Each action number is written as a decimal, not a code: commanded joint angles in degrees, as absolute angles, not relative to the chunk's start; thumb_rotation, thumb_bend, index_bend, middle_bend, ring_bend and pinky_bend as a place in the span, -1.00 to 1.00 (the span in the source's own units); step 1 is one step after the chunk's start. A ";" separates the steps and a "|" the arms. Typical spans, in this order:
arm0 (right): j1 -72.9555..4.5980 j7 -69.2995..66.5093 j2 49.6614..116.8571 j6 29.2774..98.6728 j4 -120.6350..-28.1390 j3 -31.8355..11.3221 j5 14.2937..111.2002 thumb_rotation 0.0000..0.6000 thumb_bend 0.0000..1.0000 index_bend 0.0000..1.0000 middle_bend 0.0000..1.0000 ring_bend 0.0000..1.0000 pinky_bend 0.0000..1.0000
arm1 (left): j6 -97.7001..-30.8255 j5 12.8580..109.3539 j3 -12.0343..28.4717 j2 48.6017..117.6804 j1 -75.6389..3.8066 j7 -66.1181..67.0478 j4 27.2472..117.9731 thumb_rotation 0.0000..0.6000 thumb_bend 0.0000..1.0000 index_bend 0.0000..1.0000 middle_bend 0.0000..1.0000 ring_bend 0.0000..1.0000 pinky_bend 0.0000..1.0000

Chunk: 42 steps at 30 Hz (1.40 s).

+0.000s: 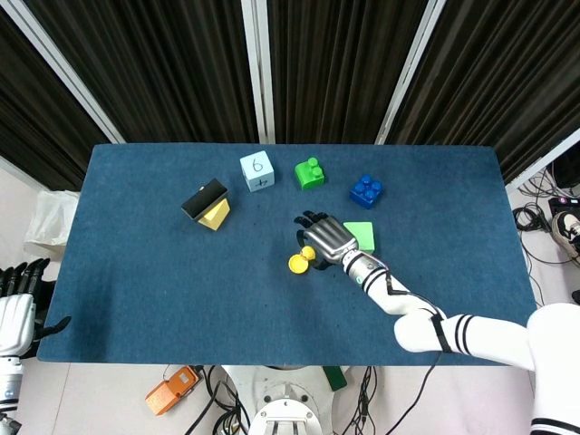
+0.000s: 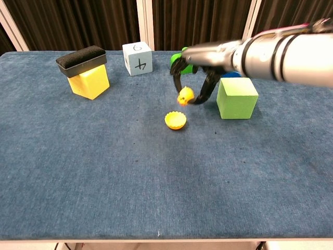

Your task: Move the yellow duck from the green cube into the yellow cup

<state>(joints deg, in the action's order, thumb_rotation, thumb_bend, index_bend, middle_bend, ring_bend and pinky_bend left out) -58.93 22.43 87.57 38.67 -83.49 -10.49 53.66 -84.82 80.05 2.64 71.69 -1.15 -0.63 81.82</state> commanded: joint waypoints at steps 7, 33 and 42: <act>-61.27 23.48 92.20 37.76 -79.12 -8.64 51.58 1.00 0.03 0.21 -0.60 -0.72 -0.51 | -84.57 80.01 2.68 72.09 -1.02 -1.25 80.85 1.00 -0.91 -0.85 -0.84 -0.89 -1.00; -50.21 22.94 76.38 59.80 -95.50 -5.85 62.73 1.00 0.03 -0.76 -0.69 -0.90 -0.66 | -84.79 80.54 3.29 72.13 -1.14 -2.00 80.16 1.00 -0.91 -0.85 -0.84 -0.89 -1.00; -30.66 15.70 64.47 81.72 -103.21 2.00 72.89 1.00 0.00 -0.96 -0.84 -0.97 -0.67 | -84.15 81.59 3.87 72.41 -2.70 -1.17 80.93 1.00 -0.91 -0.85 -0.84 -0.89 -1.00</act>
<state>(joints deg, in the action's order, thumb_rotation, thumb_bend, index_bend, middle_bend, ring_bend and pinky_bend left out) -37.52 19.75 69.02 75.33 -100.38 -1.69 68.13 -84.19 81.53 3.83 72.39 -2.65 -1.23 80.88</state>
